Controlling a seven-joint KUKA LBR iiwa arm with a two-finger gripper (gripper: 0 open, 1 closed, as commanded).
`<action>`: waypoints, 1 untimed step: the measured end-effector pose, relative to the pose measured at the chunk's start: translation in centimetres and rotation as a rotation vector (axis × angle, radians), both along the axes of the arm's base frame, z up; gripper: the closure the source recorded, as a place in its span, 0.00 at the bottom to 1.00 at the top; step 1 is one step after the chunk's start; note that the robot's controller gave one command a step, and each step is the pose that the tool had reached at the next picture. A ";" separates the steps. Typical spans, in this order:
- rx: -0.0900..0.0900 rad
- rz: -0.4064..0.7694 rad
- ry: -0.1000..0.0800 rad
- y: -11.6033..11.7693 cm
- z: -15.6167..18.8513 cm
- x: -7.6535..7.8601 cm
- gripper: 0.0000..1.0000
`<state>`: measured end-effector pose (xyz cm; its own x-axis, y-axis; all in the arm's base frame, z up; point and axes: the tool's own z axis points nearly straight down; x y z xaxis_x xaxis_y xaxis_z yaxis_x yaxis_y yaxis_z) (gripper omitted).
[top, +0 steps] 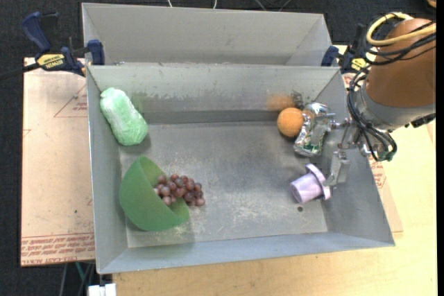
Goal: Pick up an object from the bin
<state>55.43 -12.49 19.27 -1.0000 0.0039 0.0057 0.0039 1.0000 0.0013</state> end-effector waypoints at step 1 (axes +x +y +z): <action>-0.001 0.004 -0.007 0.1 0.4 0.2 0.00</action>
Offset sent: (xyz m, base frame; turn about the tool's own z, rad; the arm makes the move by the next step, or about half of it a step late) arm -0.0270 -0.0192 -0.1227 -0.0762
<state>55.61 -12.43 19.64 -1.0000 -0.0003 -0.0017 -0.0003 1.0000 0.0000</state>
